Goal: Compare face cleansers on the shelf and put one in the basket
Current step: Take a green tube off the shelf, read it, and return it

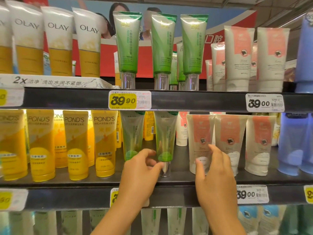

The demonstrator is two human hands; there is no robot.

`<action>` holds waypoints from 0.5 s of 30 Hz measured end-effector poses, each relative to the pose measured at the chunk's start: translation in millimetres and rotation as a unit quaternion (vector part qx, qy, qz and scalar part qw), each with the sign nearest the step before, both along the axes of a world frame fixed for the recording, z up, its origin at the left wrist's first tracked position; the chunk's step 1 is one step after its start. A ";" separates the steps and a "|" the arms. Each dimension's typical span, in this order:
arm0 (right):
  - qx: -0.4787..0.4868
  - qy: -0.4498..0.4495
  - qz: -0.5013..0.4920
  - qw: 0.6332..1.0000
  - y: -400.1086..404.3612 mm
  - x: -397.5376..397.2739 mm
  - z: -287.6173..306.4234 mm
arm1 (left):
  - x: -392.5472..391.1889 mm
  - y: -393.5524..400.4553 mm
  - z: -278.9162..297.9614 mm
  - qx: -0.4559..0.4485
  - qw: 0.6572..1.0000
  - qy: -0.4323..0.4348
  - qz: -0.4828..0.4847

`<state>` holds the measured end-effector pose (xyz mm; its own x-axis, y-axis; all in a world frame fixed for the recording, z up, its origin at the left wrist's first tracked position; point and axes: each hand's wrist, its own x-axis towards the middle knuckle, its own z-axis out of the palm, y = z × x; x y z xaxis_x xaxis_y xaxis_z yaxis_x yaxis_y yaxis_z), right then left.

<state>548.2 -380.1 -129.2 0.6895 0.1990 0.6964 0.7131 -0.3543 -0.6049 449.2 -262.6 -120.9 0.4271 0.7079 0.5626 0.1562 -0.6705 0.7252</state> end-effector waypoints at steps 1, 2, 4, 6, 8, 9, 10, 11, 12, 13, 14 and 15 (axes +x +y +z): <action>0.014 -0.009 0.016 1.000 -1.4 -1.7 0.8 | -6.2 2.3 -0.1 0.002 1.000 -0.019 0.012; 0.024 -0.015 0.038 0.999 -2.2 -3.2 1.3 | -12.6 4.2 -0.1 -0.001 0.999 -0.045 0.024; 0.047 -0.003 0.097 0.994 -1.1 -5.9 2.1 | -23.1 7.7 -0.7 -0.004 0.995 -0.090 0.050; 0.069 0.030 0.164 0.984 2.6 -10.9 3.1 | -29.1 9.2 -1.9 0.013 0.991 -0.107 0.081; 0.088 0.063 0.224 0.968 8.1 -17.6 3.4 | -30.4 11.0 -3.9 0.028 0.988 -0.103 0.109; 0.098 0.085 0.254 0.958 11.3 -21.1 3.4 | -29.8 12.5 -4.7 0.029 0.988 -0.094 0.117; 0.105 0.110 0.284 0.947 14.7 -24.7 3.1 | -28.8 14.4 -5.9 0.026 0.989 -0.081 0.120; 0.107 0.133 0.312 0.935 18.0 -28.0 2.2 | -27.2 16.4 -7.1 0.018 0.990 -0.068 0.119; 0.106 0.153 0.336 0.923 21.0 -30.9 1.2 | -25.6 18.1 -7.4 0.006 0.992 -0.059 0.110; 0.103 0.169 0.355 0.914 23.5 -33.4 0.1 | -23.9 19.7 -7.0 -0.008 0.994 -0.052 0.097; 0.097 0.183 0.370 0.905 25.7 -35.4 -0.7 | -22.2 21.2 -6.3 -0.018 0.995 -0.045 0.086; 0.092 0.193 0.383 0.899 27.4 -37.1 -1.1 | -21.1 22.6 -5.2 -0.026 0.996 -0.037 0.079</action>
<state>511.1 -352.7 -130.3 0.5971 0.6243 0.5036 0.4298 0.2811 -0.8581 428.1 -239.9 -126.1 0.2658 0.7918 0.5499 0.2017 -0.6034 0.7715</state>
